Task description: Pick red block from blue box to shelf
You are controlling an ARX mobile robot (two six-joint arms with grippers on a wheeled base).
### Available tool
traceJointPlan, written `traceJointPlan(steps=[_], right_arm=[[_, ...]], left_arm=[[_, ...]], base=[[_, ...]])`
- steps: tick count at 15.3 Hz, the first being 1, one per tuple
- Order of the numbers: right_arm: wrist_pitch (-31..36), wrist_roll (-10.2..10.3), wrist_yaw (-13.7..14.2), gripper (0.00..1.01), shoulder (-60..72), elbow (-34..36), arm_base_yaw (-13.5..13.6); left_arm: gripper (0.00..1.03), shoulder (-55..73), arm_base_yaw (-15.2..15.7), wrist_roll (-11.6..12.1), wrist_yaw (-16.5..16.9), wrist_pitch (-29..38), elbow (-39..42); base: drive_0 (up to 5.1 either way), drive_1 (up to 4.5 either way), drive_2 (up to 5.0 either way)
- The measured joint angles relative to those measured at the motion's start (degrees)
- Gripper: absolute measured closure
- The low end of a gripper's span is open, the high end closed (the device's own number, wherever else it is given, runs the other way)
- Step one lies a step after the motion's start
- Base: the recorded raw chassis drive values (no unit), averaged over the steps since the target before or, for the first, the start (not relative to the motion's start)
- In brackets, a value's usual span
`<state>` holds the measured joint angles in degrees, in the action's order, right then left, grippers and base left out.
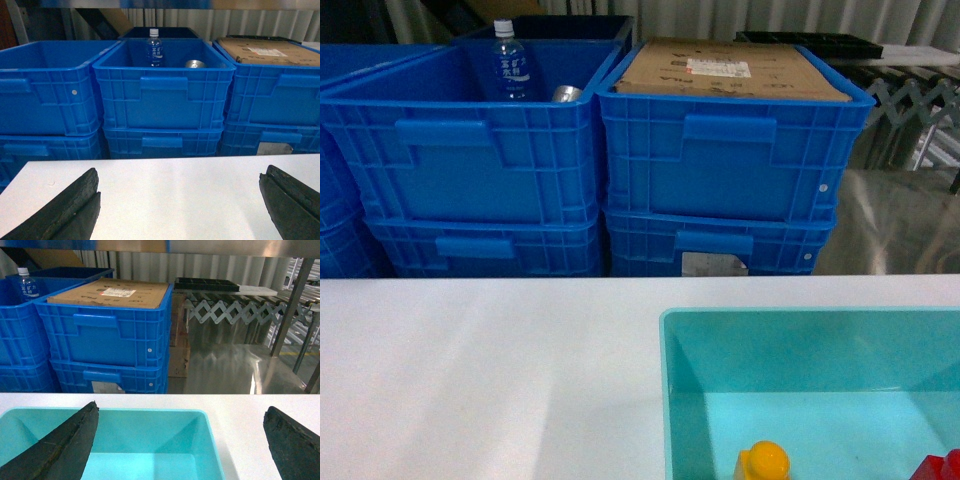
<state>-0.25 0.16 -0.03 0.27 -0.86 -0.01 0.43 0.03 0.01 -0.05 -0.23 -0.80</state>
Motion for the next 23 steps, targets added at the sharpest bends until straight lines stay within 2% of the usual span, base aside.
traceJointPlan(steps=[23], right_arm=[[0.0, -0.02, 0.0, 0.03, 0.0, 0.0, 0.0]], left_arm=[[0.05, 0.0, 0.0, 0.0, 0.02, 0.0, 0.0]], base=[[0.0, 0.0, 0.0]])
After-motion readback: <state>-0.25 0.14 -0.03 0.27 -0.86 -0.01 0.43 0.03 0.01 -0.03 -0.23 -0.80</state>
